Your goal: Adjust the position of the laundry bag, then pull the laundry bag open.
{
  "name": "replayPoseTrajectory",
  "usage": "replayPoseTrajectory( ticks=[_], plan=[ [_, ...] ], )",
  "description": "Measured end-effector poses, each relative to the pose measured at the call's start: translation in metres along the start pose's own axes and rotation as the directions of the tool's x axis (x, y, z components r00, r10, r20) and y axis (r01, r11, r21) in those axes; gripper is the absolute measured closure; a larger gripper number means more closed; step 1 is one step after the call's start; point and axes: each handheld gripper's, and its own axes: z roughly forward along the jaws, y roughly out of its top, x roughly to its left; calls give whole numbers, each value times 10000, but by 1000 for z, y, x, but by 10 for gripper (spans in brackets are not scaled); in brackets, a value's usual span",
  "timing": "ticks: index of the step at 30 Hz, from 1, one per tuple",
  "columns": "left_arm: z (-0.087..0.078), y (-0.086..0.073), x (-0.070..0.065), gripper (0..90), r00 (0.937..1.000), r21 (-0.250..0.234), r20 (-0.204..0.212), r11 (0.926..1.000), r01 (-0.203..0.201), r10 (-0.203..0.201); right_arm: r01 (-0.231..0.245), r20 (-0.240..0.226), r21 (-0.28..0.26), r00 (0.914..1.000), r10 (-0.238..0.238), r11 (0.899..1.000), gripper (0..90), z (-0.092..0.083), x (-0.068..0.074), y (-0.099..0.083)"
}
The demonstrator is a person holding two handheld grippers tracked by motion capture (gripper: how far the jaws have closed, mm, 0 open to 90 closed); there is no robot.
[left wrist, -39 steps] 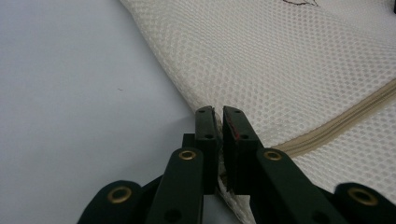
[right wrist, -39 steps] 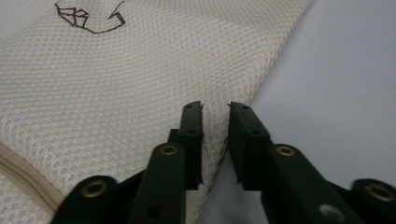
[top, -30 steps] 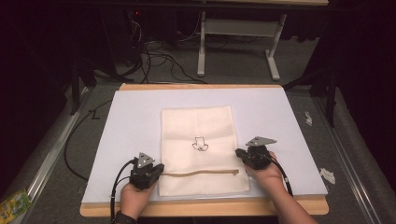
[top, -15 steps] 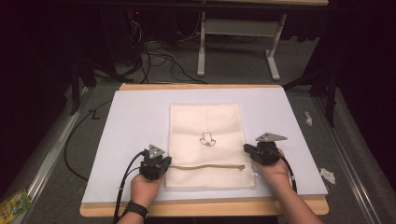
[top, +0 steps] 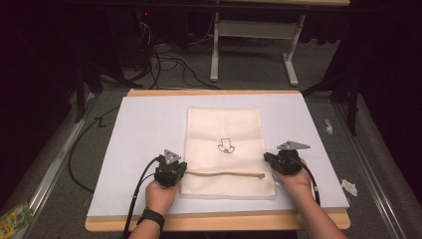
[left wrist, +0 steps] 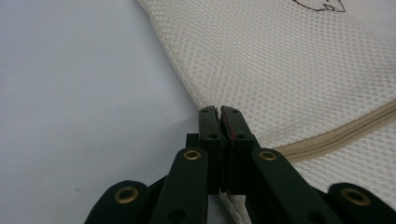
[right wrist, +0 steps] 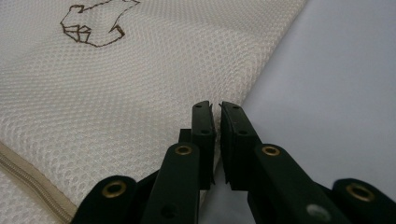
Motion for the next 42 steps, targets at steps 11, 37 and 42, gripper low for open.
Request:
replayPoseTrajectory(
  ticks=[11,37,42],
  plan=[
    [-35,-4,2,489,9980,-983,409,9938,516,-477,-309,137,-660,9994,319,9973,622,-15,-7,-2],
    [-25,16,-47,352,9778,-1432,1966,9887,-443,723,-434,-805,-992,9961,354,9941,438,-82,14,-40],
    [-16,24,-68,364,9671,-1290,2140,9854,-1115,1375,-734,-1129,-769,9915,645,9943,441,-68,10,-38]
  ],
)
